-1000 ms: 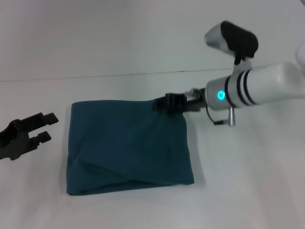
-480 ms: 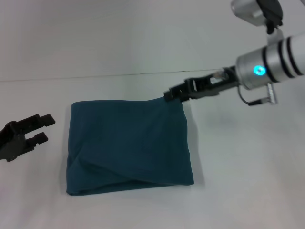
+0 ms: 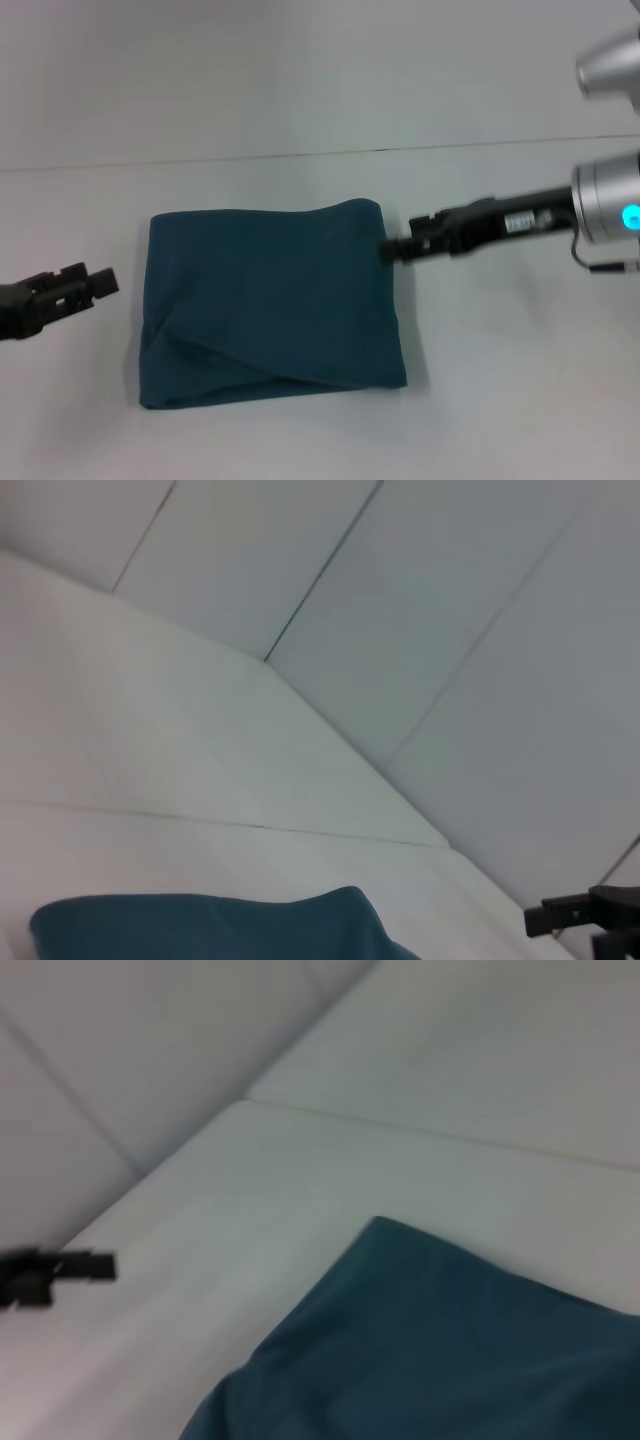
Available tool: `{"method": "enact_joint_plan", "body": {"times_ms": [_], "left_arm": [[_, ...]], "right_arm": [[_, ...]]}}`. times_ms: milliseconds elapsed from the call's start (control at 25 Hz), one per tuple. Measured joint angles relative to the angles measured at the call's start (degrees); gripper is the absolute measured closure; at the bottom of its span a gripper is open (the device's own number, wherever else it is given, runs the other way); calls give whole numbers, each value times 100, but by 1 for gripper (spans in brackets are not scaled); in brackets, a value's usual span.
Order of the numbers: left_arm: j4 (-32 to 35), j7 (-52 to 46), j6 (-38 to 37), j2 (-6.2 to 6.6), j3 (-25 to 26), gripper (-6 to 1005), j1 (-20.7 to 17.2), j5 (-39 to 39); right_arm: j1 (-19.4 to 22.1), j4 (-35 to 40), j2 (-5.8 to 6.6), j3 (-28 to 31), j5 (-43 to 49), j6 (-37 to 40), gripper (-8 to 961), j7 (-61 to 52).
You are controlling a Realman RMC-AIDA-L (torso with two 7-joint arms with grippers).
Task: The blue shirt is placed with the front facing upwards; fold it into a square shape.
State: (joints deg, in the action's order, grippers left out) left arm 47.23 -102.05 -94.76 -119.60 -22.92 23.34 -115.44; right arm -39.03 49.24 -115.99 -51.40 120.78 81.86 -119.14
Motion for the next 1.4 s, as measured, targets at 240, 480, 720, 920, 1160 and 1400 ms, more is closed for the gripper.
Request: {"method": "enact_joint_plan", "body": {"times_ms": [240,480,720,920,1160,1400], "left_arm": [[139,671,-658,3,-80,270,-253,-356],[331,1772,-1213,-134,-66,274,-619,-700],[264,2227,-1266,-268,-230,276,-794,-1107],[118,2318,-1244,-336,-603,275,-813,-1240],[18,2214,-1319,-342,-915,275,-683,-1315],[-168,1738,-1125,-360,-1010,274,-408,-1357]], "right_arm": [[713,0,-393,-131,-661,516,53,2011],[904,-955,-366,-339,-884,997,72,2735],[942,-1781,-366,-431,-864,1250,72,3480],[937,-2055,-376,-776,-854,953,72,3682],[973,-2102,-378,-827,-883,1002,72,3995],[1054,-2114,-385,-786,-916,1074,72,4172]]}}
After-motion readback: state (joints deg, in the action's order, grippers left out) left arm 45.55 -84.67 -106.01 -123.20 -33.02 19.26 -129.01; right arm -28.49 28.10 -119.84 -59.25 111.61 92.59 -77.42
